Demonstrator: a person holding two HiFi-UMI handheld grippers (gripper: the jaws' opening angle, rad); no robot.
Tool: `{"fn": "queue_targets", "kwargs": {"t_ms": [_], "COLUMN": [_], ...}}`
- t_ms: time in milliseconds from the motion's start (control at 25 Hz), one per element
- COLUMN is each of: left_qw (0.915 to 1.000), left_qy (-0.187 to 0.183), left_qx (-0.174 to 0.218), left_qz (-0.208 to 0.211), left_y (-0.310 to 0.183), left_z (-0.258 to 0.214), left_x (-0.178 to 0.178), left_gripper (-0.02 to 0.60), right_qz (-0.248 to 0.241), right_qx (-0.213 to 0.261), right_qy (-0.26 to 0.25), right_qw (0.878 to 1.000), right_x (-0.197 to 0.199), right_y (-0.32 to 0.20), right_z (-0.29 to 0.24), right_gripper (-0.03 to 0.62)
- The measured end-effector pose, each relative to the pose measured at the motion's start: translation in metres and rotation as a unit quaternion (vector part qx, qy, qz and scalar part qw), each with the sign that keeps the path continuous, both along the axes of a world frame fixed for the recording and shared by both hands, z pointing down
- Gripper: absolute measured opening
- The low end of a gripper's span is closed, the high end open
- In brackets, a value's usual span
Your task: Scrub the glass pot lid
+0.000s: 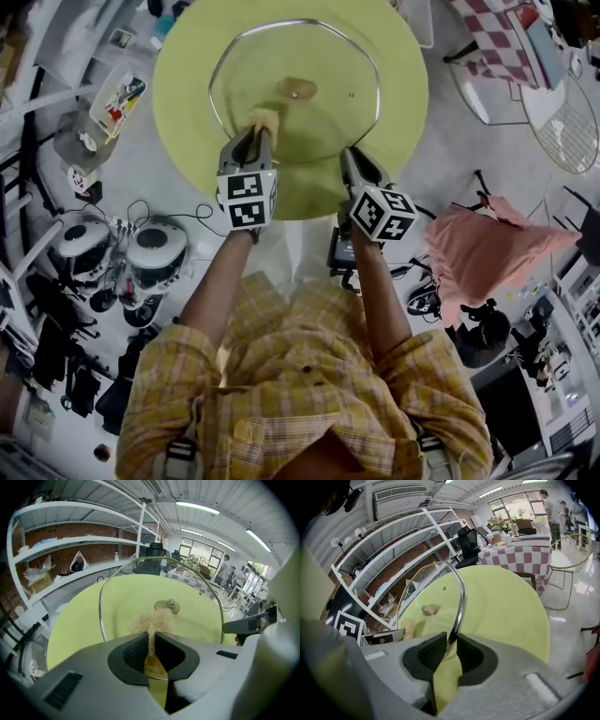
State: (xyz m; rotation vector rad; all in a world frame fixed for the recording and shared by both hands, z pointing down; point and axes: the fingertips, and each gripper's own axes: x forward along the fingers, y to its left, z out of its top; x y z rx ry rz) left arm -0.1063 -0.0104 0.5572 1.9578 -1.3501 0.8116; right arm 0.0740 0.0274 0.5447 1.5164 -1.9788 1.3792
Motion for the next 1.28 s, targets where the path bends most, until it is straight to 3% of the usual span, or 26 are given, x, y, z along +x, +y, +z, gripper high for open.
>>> {"fn": "queue_targets", "kwargs": {"t_ms": [1280], "left_qw": [0.9976], "left_qy": [-0.035], "left_qx": [0.050], "left_qz": [-0.033], "left_y": [-0.045], "left_z": [-0.020], "left_x": [-0.038], "left_gripper": [0.043], "right_qz": [-0.009], "right_qx": [-0.002], "right_qy": [0.015], "right_qw": [1.000], "right_x": [-0.003], "right_y": [0.001], "right_z": [-0.001], "right_gripper": [0.069]}}
